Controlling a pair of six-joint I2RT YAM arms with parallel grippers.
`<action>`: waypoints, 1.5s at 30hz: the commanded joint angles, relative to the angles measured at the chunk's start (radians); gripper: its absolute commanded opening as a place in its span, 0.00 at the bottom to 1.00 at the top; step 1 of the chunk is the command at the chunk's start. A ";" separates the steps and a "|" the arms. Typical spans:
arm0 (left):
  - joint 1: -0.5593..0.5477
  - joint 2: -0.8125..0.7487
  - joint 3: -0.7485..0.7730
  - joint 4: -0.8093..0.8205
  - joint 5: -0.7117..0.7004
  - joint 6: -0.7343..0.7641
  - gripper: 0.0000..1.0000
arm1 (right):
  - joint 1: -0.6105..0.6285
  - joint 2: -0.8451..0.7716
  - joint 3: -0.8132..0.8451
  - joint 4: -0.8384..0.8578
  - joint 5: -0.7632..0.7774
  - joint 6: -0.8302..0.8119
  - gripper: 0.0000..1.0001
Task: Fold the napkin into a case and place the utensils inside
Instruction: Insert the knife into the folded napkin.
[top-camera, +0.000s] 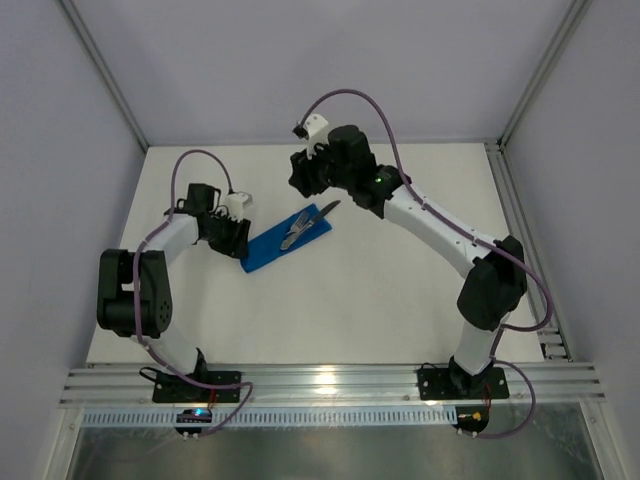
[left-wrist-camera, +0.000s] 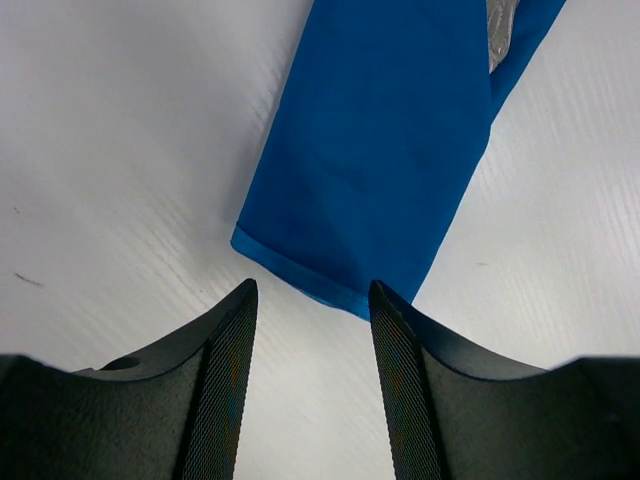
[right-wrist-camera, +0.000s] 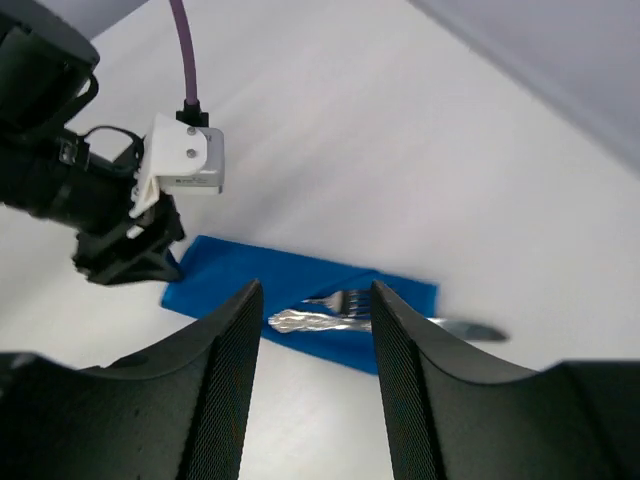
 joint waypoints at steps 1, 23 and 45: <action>0.019 -0.039 0.067 -0.095 0.047 0.023 0.51 | -0.078 0.045 0.158 -0.241 -0.345 -0.788 0.50; 0.027 0.055 0.034 -0.086 0.026 -0.033 0.53 | -0.083 0.478 0.382 -0.532 -0.326 -1.516 0.49; 0.027 0.072 0.045 -0.089 0.058 -0.042 0.49 | -0.131 0.603 0.496 -0.633 -0.316 -1.588 0.46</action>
